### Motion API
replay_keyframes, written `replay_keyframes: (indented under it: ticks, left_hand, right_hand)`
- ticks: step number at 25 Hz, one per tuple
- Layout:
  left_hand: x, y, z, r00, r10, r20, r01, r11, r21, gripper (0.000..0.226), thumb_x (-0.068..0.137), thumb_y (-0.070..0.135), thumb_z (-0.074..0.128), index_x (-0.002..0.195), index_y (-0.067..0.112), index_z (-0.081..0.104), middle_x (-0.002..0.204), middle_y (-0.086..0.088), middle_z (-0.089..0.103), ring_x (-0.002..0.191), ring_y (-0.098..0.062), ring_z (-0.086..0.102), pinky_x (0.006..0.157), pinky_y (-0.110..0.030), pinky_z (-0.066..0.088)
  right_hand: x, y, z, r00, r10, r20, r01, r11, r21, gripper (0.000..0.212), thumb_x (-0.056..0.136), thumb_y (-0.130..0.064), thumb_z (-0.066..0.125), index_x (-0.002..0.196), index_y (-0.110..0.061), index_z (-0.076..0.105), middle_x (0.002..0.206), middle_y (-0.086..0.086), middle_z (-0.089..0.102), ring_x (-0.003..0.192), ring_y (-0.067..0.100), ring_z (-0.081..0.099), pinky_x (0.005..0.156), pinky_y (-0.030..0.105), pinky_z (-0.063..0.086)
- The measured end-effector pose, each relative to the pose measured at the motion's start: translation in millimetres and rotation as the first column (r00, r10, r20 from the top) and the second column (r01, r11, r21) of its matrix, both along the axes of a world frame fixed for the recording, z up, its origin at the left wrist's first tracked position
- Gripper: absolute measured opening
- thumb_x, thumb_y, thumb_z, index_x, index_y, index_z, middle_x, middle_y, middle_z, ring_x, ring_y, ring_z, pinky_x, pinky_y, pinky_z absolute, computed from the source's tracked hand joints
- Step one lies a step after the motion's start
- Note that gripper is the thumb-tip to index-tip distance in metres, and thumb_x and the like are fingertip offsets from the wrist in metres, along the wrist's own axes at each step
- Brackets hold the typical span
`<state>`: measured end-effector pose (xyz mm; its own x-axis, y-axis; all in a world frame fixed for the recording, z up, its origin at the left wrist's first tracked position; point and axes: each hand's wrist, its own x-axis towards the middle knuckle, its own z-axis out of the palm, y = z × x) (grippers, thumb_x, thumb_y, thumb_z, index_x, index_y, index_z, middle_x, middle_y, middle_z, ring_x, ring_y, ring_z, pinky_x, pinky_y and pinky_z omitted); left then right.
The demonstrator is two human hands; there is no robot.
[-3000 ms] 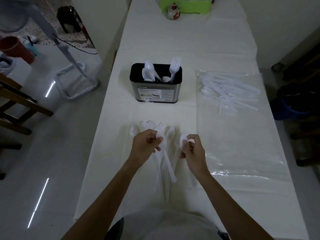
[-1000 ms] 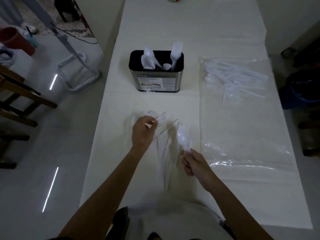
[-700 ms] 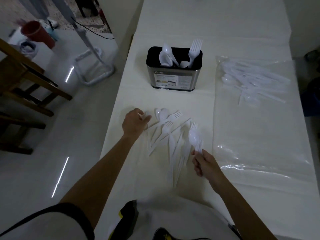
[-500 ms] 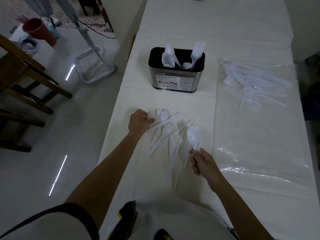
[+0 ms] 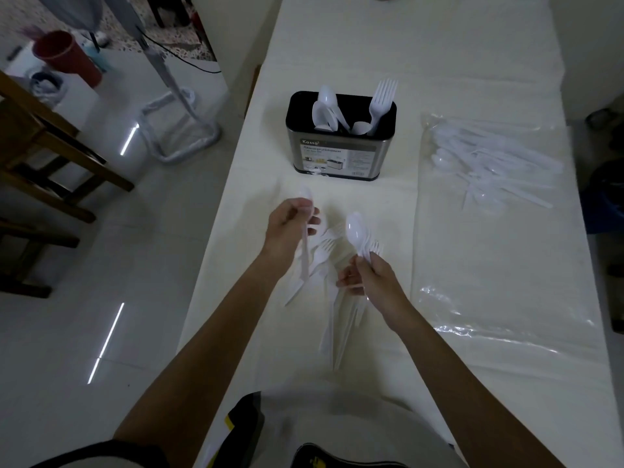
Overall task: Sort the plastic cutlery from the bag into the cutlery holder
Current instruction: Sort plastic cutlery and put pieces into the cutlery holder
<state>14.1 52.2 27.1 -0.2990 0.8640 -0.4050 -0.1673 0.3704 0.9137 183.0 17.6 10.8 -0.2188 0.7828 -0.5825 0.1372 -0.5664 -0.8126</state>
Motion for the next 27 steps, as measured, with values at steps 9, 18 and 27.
replay_keyframes:
  ticks: [9,18,27]
  left_hand:
    - [28.5,-17.8,-20.6,0.958,-0.05,-0.284,0.041,0.999,-0.035,0.025,0.076,0.014,0.075,0.098,0.018,0.062,0.088,0.0,0.071,0.082,-0.016,0.067,0.077,-0.031,0.054]
    - [-9.9,15.0,-40.8,0.674,-0.269,-0.688,0.122,0.959,-0.256,0.045,0.08,0.048,0.065,0.109,0.014,0.058,0.108,-0.005,0.056,0.09,-0.018,0.058,0.08,-0.03,0.048]
    - [3.4,38.8,-41.7,0.651,-0.44,-0.618,0.235,0.892,-0.387,0.023,0.076,0.025,0.074,0.08,0.007,0.06,0.085,-0.012,0.064,0.085,-0.026,0.062,0.071,-0.024,0.039]
  right_hand:
    - [-5.7,3.7,2.1,0.993,0.109,-0.041,-0.11,0.994,-0.025,0.032,0.102,-0.029,0.033,0.092,-0.012,0.058,0.071,-0.003,0.061,0.067,0.013,0.057,0.062,0.022,0.044]
    - [20.2,-17.3,-3.8,1.0,-0.016,-0.026,0.013,0.991,-0.133,0.026,0.101,-0.025,0.039,0.076,-0.017,0.039,0.056,-0.006,0.031,0.042,0.006,0.027,0.039,0.018,0.024]
    - [30.7,-20.5,-3.3,0.997,-0.053,0.053,0.058,0.993,-0.105,0.024,0.1,-0.023,0.038,0.079,-0.014,0.042,0.058,-0.002,0.033,0.042,0.007,0.03,0.04,0.019,0.027]
